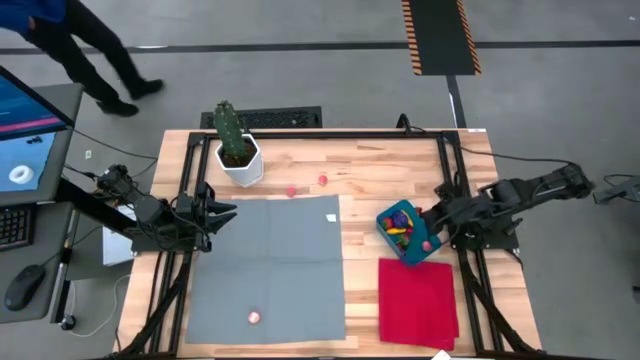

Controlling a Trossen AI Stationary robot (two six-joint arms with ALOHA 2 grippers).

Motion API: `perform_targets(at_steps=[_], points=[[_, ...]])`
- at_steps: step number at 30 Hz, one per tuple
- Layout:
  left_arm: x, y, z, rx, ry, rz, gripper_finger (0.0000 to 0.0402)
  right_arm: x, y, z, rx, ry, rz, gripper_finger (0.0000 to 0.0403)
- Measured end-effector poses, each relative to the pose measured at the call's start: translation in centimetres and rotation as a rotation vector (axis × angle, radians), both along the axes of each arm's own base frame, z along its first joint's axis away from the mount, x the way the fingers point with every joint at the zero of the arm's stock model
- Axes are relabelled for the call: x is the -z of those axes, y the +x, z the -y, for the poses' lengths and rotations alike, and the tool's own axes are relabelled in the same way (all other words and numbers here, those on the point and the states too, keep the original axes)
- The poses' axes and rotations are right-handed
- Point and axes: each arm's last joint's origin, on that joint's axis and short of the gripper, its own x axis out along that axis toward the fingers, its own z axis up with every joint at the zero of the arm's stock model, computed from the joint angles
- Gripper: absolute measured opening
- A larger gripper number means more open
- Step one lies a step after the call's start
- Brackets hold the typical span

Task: Pick and placing Produce into tupperware
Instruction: Put the red cherry into the blue bin

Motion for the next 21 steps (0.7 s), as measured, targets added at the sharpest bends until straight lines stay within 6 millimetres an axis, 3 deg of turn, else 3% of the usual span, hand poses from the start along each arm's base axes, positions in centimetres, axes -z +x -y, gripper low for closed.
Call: perform_targets(at_steps=[11,21], points=[[0.0,0.0,0.0,0.0,0.001,-0.001,0.0087,1.8,3.0,-1.7,0.042,0.068,-0.189,0.0013],[0.0,0.0,0.0,0.0,0.001,-0.001,0.0087,4.4,4.6,-2.7,0.124,0.166,-0.467,0.0013]])
